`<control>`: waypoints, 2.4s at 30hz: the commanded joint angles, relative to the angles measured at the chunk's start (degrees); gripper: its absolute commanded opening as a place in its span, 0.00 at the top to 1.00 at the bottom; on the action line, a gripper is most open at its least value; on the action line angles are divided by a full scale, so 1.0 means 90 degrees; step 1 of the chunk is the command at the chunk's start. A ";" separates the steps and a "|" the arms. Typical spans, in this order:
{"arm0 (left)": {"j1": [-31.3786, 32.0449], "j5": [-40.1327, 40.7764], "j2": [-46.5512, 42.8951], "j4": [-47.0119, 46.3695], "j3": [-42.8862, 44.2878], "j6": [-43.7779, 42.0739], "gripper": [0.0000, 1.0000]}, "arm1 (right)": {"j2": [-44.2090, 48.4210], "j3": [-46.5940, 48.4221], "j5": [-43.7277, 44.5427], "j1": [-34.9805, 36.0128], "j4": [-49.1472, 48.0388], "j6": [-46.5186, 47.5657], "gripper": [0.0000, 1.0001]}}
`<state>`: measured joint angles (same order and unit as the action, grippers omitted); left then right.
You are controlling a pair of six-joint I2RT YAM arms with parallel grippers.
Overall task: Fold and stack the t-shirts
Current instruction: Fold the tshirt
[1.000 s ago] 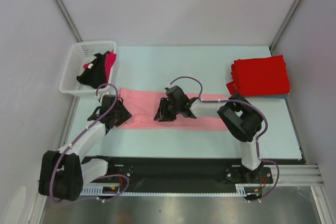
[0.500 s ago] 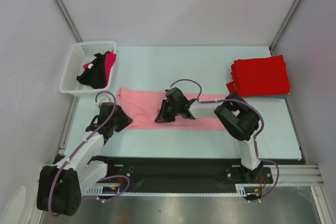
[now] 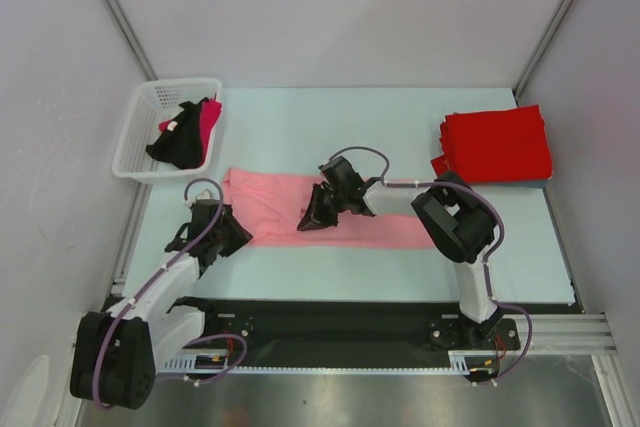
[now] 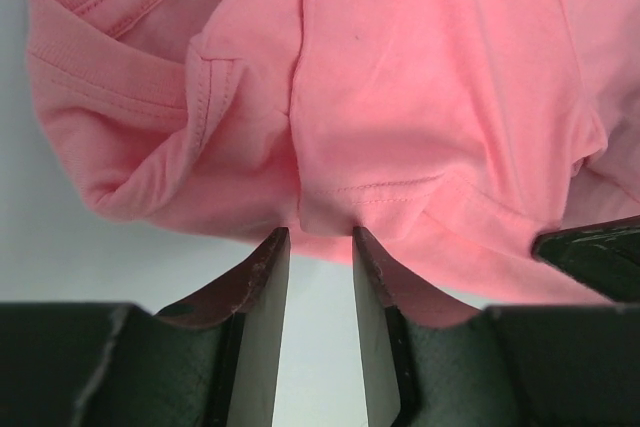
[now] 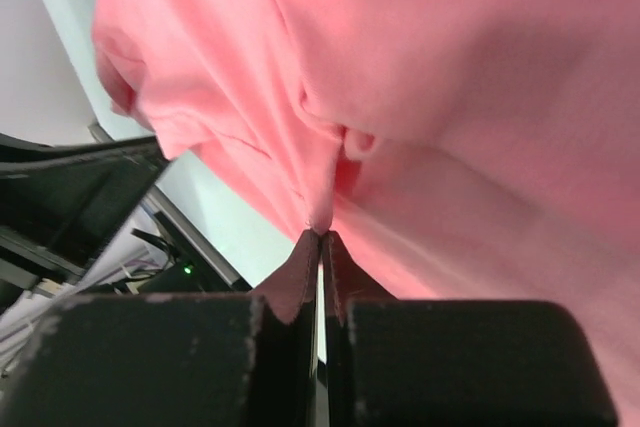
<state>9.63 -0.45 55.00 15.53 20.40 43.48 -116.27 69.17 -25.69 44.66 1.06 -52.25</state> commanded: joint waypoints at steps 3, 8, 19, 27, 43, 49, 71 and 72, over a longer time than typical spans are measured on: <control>0.0014 -0.0019 0.0158 -0.0075 0.0145 -0.0076 0.63 | -0.0070 0.0264 -0.0583 -0.0090 0.0263 0.0044 1.00; 0.0014 0.0011 0.0275 -0.0231 0.0106 -0.0056 0.71 | -0.0070 0.0284 -0.0670 -0.0148 0.0263 0.0044 1.00; 0.0014 0.0030 -0.0057 -0.0144 0.0252 -0.0036 0.68 | 0.0135 0.0284 -0.0690 -0.0324 0.0506 0.0161 1.00; 0.0014 0.0362 0.0148 -0.0143 0.0292 -0.0095 0.65 | 0.0097 0.0381 -0.0827 -0.0431 0.0712 0.0200 0.98; 0.0014 -0.0133 -0.0134 0.0393 0.0437 -0.0066 1.00 | -0.0060 0.0528 -0.0543 -0.0480 0.0976 0.0454 0.90; 0.0004 0.0029 -0.0506 0.1125 0.0730 -0.0066 1.00 | -0.0031 0.0538 -0.0310 -0.0383 0.1005 0.0610 0.61; 0.0004 0.0245 -0.1249 0.0531 0.0984 -0.0027 0.66 | 0.2537 -0.0770 0.2248 -0.0793 0.2245 0.2074 0.79; 0.0004 0.0264 -0.1074 0.0347 0.1033 -0.0124 0.66 | 0.2818 -0.0887 0.2481 -0.0822 0.2323 0.2123 0.79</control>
<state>9.63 0.47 44.03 24.97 26.02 44.31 -95.59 63.99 -11.29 37.63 17.52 -36.80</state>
